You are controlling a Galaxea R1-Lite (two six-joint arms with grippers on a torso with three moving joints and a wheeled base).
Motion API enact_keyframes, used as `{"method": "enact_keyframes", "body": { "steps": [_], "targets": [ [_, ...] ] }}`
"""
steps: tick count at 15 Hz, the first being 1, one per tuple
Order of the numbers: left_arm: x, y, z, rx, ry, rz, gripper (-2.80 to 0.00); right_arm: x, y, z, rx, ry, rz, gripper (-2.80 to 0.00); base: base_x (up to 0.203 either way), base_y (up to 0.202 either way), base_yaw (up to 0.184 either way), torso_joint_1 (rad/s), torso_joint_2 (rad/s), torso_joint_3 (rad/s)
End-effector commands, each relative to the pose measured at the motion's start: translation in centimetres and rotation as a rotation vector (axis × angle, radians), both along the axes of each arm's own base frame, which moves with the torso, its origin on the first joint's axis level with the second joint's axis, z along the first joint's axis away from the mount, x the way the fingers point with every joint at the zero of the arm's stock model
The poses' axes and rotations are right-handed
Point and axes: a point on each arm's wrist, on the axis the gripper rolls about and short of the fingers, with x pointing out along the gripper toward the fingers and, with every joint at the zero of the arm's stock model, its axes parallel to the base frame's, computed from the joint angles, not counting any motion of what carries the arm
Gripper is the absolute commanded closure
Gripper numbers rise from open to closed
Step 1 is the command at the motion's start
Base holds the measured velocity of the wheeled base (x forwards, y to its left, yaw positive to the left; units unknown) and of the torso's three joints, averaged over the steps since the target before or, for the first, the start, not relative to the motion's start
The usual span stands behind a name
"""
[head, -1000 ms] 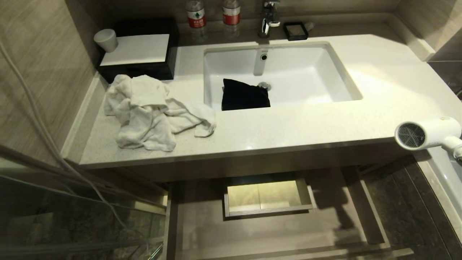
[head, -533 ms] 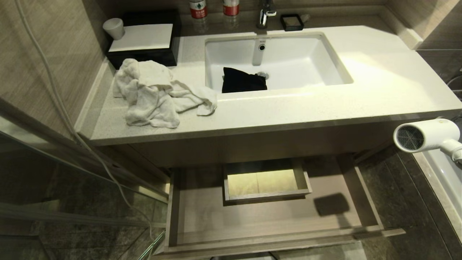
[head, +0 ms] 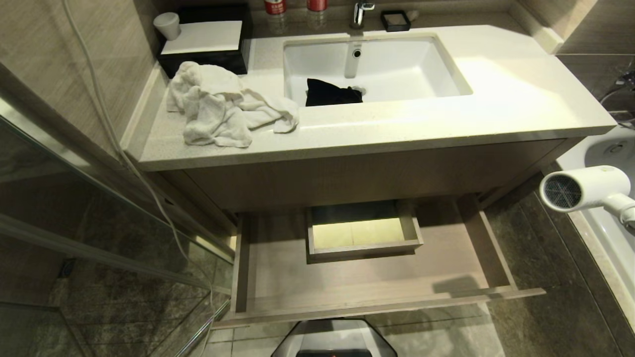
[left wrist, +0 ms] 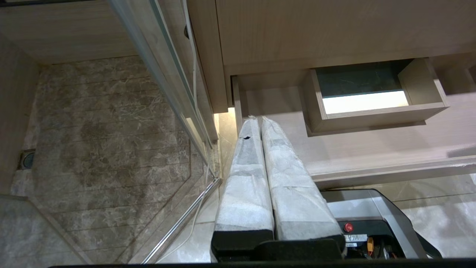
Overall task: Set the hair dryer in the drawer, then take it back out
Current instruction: Put it into the drawer
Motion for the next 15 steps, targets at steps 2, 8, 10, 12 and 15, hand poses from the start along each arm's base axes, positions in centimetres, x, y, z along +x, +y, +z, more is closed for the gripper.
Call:
{"method": "enact_keyframes", "body": {
  "steps": [2, 8, 10, 12, 15],
  "targets": [
    [0.01, 0.00, -0.04, 0.000, 0.002, 0.000, 0.00, -0.08, 0.07, -0.44, 0.011, 0.010, 0.004, 0.00, 0.000, 0.000, 0.000, -0.181, 0.23, 0.060],
    [0.00, 0.00, -0.01, 0.000, 0.001, 0.000, 0.00, -0.06, 0.06, -0.39, 0.007, 0.005, 0.004, 0.00, 0.000, 0.000, 0.000, -0.160, 0.30, 0.129],
    [0.01, 0.00, -0.05, 0.000, 0.002, 0.000, 0.00, -0.09, 0.08, -0.51, 0.011, 0.011, 0.004, 0.00, 0.000, 0.000, 0.000, -0.165, 0.31, 0.135],
    [0.00, 0.00, -0.02, 0.000, 0.001, 0.000, 0.00, -0.08, 0.06, -0.67, 0.016, 0.018, 0.002, 0.00, 0.000, 0.000, 0.000, -0.169, 0.31, 0.145],
    [0.01, 0.00, -0.05, -0.002, 0.002, 0.000, 0.00, -0.07, 0.05, -0.95, 0.026, 0.031, 0.000, 0.00, 0.000, 0.000, 0.000, -0.175, 0.32, 0.145]
  ]
}}
